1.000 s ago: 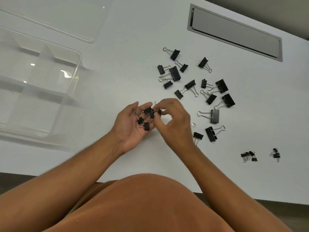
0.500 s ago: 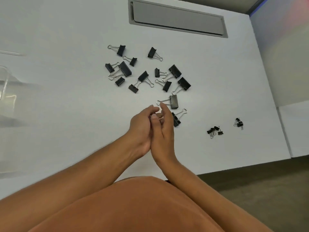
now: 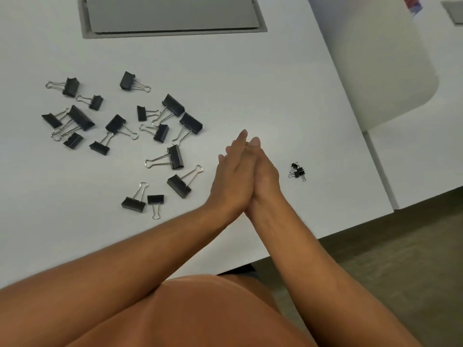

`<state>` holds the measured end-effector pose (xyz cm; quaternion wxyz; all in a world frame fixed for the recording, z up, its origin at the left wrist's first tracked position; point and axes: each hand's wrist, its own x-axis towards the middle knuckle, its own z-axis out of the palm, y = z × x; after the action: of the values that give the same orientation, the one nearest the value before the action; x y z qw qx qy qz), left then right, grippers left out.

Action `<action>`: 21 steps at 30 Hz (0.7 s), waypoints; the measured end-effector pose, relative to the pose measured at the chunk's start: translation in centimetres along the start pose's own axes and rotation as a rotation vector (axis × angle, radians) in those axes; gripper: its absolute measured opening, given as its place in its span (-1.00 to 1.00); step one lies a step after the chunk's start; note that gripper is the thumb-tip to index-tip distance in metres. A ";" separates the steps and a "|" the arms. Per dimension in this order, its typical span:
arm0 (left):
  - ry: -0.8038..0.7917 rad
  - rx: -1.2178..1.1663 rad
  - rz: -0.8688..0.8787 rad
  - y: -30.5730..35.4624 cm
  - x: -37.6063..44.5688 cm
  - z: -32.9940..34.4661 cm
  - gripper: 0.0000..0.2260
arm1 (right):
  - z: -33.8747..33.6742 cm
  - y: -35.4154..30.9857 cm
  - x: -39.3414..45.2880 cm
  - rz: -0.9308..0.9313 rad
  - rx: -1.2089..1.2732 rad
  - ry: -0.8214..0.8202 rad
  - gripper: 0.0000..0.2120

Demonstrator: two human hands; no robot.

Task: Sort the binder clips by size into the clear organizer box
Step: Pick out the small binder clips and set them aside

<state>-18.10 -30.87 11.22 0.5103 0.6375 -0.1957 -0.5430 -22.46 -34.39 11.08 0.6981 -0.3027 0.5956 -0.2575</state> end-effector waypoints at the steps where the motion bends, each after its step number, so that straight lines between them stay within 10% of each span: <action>1: -0.024 0.102 0.033 -0.3 0.5 0.8 -0.52 | -1.0 -0.5 1.0 0.031 0.084 -0.033 -0.66; 5: -0.065 0.317 0.197 -1.6 3.3 3.2 -0.52 | -4.7 -2.9 5.7 0.122 0.358 -0.163 -0.78; 14: -0.019 0.968 0.417 -5.3 11.4 1.6 -0.54 | -11.6 -6.3 15.1 -0.667 -0.994 -0.091 -0.75; 21: -0.048 1.155 0.559 -7.6 12.4 0.4 -0.55 | -13.6 -3.1 17.8 -0.948 -1.138 -0.205 -0.76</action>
<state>-16.66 -37.93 -1.38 0.2028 0.7223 -0.6268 -0.2106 -33.08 -50.90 -0.16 0.2996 -0.8640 0.3745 -0.1534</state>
